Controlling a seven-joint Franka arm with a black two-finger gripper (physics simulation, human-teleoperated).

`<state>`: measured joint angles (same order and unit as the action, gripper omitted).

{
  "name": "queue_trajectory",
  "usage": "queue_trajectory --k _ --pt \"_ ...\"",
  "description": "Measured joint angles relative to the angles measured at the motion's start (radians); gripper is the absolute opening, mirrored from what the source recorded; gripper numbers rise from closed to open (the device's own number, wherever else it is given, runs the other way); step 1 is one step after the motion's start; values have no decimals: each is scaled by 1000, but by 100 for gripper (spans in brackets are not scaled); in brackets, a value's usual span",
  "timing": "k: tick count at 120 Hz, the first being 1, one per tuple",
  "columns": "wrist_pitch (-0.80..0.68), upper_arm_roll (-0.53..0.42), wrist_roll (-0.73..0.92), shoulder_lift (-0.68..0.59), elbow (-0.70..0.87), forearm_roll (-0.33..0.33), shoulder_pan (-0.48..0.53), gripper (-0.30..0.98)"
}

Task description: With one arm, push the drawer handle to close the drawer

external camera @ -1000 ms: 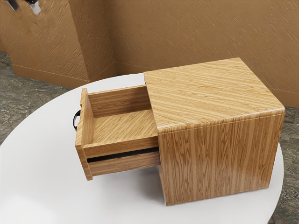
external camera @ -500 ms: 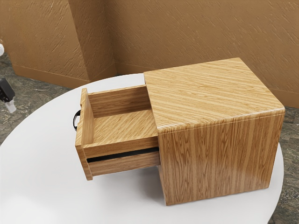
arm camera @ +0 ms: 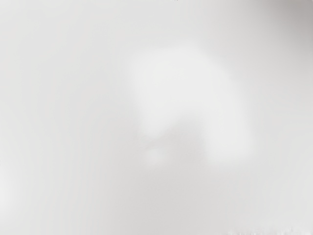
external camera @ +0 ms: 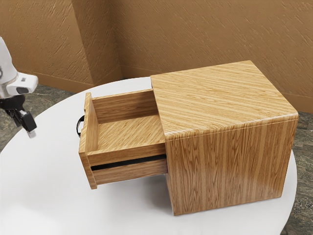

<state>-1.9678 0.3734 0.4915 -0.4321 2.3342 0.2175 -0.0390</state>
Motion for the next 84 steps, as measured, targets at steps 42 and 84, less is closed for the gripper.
queue_trajectory --k 42,84 --pt "-17 14 462 -90 97 -20 -137 66" --pt "-19 -1 711 -152 93 -142 -138 66"
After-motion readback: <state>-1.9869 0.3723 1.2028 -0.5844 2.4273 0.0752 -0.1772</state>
